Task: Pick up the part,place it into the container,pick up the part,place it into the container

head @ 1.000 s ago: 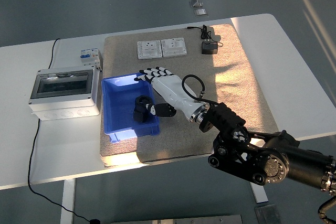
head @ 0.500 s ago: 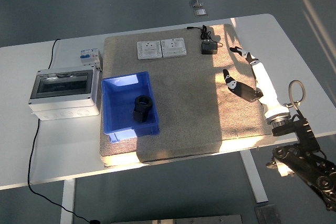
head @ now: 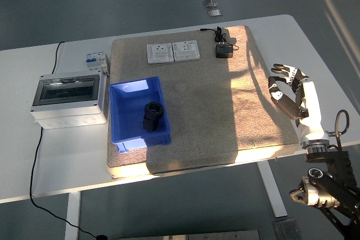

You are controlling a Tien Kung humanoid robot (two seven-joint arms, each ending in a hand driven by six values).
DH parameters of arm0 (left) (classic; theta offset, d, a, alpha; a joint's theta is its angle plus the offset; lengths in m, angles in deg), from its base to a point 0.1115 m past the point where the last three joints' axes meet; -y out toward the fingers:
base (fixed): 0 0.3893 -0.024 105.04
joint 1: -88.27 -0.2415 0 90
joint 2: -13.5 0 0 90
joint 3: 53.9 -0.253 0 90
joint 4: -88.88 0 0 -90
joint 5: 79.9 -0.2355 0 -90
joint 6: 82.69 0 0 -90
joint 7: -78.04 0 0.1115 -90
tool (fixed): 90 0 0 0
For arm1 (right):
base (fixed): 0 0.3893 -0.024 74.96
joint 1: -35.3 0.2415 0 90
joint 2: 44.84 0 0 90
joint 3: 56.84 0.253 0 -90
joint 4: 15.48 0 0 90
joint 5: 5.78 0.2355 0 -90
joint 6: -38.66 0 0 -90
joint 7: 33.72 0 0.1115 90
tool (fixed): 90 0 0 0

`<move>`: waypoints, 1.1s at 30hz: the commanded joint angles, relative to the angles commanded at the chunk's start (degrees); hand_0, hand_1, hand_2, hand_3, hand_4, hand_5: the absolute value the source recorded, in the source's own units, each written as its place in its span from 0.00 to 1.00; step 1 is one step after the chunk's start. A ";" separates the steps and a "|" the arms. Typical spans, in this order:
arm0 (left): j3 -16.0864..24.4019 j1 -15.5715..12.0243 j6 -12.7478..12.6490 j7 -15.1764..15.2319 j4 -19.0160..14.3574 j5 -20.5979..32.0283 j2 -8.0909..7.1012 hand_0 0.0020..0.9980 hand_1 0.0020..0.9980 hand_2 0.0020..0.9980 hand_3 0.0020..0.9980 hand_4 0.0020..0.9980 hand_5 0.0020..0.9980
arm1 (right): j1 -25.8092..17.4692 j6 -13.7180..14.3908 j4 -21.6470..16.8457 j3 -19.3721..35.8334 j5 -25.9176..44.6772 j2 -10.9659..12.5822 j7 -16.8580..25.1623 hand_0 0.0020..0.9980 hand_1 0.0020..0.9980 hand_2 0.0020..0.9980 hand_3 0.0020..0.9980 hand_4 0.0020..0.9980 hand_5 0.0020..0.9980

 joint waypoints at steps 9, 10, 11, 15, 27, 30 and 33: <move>-0.27 0.01 -0.21 0.56 0.00 0.75 -0.21 0.68 0.67 0.67 0.64 0.68 0.75 | -0.41 0.07 -0.40 1.14 -0.62 -0.45 -0.56 0.74 0.60 0.67 0.64 0.63 0.32; -0.27 0.00 -0.23 0.61 0.00 0.81 -0.20 0.68 0.67 0.67 0.64 0.68 0.75 | -0.39 0.08 -0.40 1.19 -0.66 -0.48 -0.59 0.74 0.60 0.67 0.64 0.63 0.32; -0.24 0.01 -0.23 0.65 0.00 0.80 -0.19 0.68 0.67 0.67 0.63 0.68 0.73 | -0.37 0.08 -0.40 1.23 -0.68 -0.50 -0.61 0.74 0.62 0.68 0.64 0.66 0.36; -0.09 0.13 -0.28 0.77 0.00 0.65 -0.17 0.68 0.67 0.67 0.63 0.68 0.73 | -0.34 0.06 -0.34 1.34 -0.70 -0.53 -0.78 0.74 0.62 0.68 0.64 0.66 0.36; 0.45 0.31 -0.36 0.74 0.00 -0.26 -0.09 0.68 0.67 0.67 0.62 0.67 0.69 | -0.42 -0.06 0.62 1.99 0.94 -0.91 -0.04 0.74 0.64 0.69 0.64 0.66 0.37; 0.58 0.30 -0.39 0.67 0.00 -0.46 -0.07 0.68 0.66 0.67 0.62 0.68 0.69 | -0.45 0.08 0.84 2.26 1.67 -1.01 0.48 0.75 0.65 0.69 0.64 0.66 0.37; 0.70 0.37 -0.43 0.65 0.00 -0.70 -0.03 0.68 0.66 0.67 0.62 0.68 0.69 | -0.42 0.21 1.09 2.47 2.37 -1.09 0.85 0.75 0.65 0.69 0.64 0.66 0.37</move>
